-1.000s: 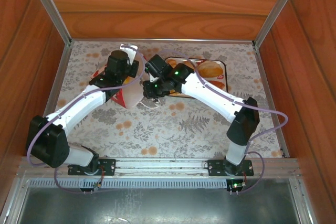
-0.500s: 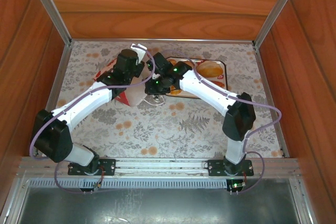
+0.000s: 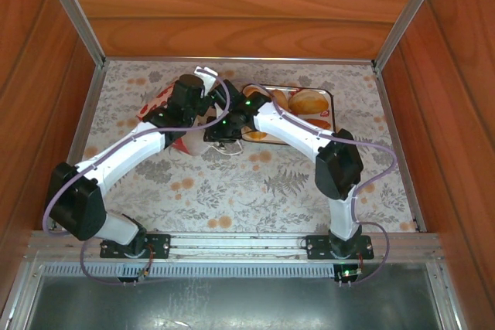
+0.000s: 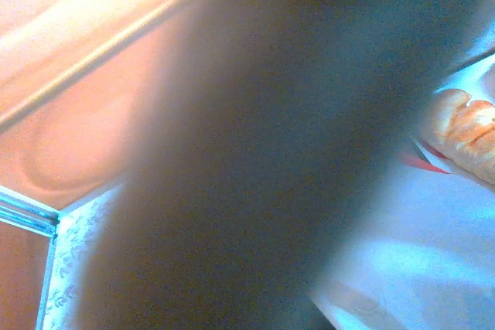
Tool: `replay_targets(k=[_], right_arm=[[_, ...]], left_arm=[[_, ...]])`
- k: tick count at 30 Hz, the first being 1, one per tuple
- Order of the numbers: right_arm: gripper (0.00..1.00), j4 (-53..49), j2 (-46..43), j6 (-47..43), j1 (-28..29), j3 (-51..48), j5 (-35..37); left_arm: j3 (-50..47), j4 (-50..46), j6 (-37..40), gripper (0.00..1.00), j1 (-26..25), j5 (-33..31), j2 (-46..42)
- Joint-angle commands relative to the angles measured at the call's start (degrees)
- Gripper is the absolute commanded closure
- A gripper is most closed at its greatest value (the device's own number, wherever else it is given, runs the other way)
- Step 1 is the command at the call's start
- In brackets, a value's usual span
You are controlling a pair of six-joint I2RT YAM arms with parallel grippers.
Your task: Take the fake bread out of the paper bag
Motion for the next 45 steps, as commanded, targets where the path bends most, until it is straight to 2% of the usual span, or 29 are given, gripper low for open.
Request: replay_targets(k=[1,14,17,22,27,34,45], right_arm=[[0.57,1.86,1.6,0.4,0.01,2.7,-2.68],[0.57,4.24,5.83,0.67,-0.11,4.73,-4.23],[0.58,9.04,4.17,1.75,-0.08,1.15,-6.59],[0.58,12.86,-0.92,3.08,-0.17,-6.44,-3.7],[0.59,15.61,-3.7,3.89,-0.17,-10.82,-4.65],[0.59,16.08,-1.27,4.07,0.13,-8.86,-6.92],[0.59,11.24,3.88,2.74,1.14,-1.95,-0.66]], left_arm=[[-1.39,1.01,-0.81,1.0,-0.33,0.96,-2.05],[-4.32,2.75,-3.29,1.0,-0.33,3.94,-3.77],[-4.07,2.86,-3.4,1.0,-0.35,3.52,-3.35],[-3.5,2.9,-3.55,1.0,-0.32,2.46,-2.96],[-2.72,2.85,-3.56,1.0,-0.3,1.37,-2.58],[-2.89,2.85,-3.93,1.0,-0.38,3.11,-3.04],[-5.36,2.85,-3.42,1.0,-0.36,6.58,-6.01]])
